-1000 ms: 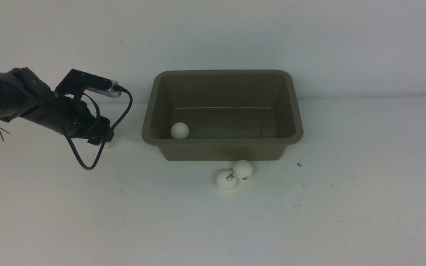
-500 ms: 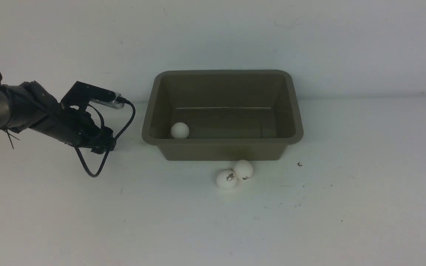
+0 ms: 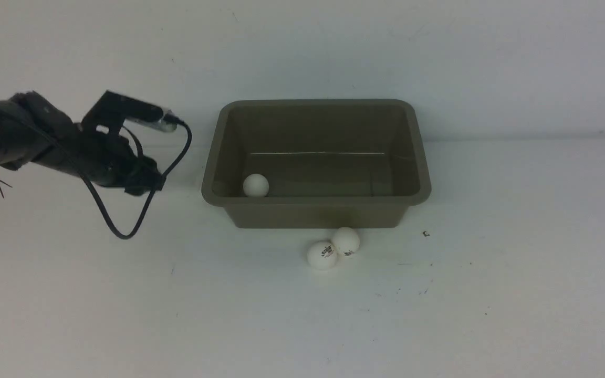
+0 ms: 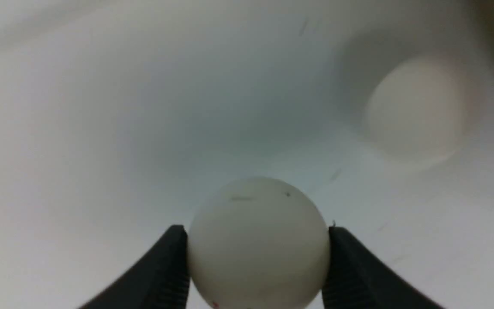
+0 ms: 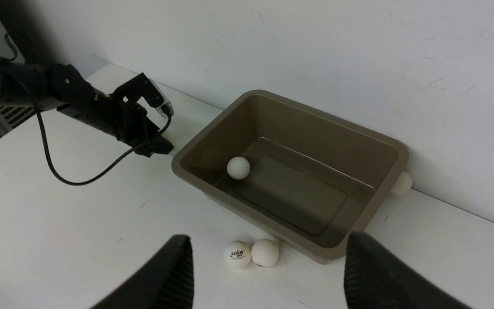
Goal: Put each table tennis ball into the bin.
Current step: Use the left arm to clamp the table tennis ball closest to it, then use the left arm to put the table tennis ball into the box, then use the left arm to clamp the table tennis ball closest to it
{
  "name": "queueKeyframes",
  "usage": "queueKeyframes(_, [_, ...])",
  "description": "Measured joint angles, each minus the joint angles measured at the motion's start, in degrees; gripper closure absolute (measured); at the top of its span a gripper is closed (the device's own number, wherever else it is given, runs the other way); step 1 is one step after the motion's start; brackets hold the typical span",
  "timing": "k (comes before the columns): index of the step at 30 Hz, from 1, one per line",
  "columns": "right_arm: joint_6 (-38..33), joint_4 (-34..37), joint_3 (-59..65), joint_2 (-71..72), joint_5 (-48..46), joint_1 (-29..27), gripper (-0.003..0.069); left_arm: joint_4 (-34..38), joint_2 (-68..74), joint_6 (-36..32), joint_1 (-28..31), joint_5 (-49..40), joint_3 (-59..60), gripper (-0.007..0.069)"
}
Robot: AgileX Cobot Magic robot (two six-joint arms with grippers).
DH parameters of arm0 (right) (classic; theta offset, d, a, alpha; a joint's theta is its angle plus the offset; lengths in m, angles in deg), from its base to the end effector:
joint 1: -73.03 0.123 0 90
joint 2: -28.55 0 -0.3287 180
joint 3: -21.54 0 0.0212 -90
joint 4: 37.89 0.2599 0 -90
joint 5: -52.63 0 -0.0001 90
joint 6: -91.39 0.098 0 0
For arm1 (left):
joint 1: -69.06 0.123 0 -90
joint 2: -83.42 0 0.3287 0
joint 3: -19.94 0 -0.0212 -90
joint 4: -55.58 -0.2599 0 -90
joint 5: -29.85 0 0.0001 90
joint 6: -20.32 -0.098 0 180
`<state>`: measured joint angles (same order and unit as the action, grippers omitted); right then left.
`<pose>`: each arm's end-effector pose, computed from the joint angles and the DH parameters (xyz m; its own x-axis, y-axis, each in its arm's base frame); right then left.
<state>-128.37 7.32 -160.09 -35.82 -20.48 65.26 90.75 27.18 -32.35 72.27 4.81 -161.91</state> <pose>0.1424 0.0478 0.5115 -0.4100 -0.2388 -0.8803 -0.6362 0.7665 0.0883 0.4725 0.0025 0.2011 -0.7150 0.2940 -0.6344 0.3607 0.9323 0.0255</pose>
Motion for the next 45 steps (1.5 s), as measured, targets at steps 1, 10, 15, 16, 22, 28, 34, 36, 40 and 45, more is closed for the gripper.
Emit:
queueKeyframes(1, [0.0,0.0,0.0,0.0,0.0,0.0,0.0241,1.4,-1.8,-1.5,-0.2,-0.1,0.0,0.0269])
queueKeyframes(10, [-0.1,0.1,0.0,0.0,0.0,0.0,0.0251,33.2,-11.7,-29.7,-1.1,-12.5,0.0,0.0269])
queueKeyframes(15, [-0.1,0.1,0.0,0.0,0.0,0.0,0.0251,42.5,-8.8,-43.2,-4.8,-21.2,0.0,0.0269])
queueKeyframes(16, [-0.1,0.1,0.0,0.0,0.0,0.0,0.0251,42.9,-7.9,-43.9,-6.0,-20.8,0.0,0.0269])
queueKeyframes(22, [-0.1,0.1,0.0,0.0,0.0,0.0,0.0251,42.9,-2.2,-52.4,-11.4,-13.6,0.0,0.0267])
queueKeyframes(28, [-0.1,0.1,0.0,0.0,0.0,0.0,0.0251,45.6,-2.2,-50.5,-12.4,-12.2,0.0,0.017])
queueKeyframes(34, [-0.1,0.2,0.0,0.0,0.0,0.0,0.0251,50.3,-6.5,-45.6,-9.8,-1.9,0.0,0.0123])
queueKeyframes(36, [-0.1,0.2,0.0,0.0,0.0,0.0,0.0251,50.5,-7.6,-44.2,-7.8,-1.2,0.0,0.0132])
queueKeyframes(40, [-0.1,0.2,0.0,0.0,0.0,0.0,0.0251,50.1,-8.2,-41.5,-4.3,-2.8,0.0,0.0152])
queueKeyframes(45, [-0.1,0.2,0.0,0.0,0.0,0.0,0.0251,43.6,-8.2,-33.6,2.8,-11.1,0.0,0.0167])
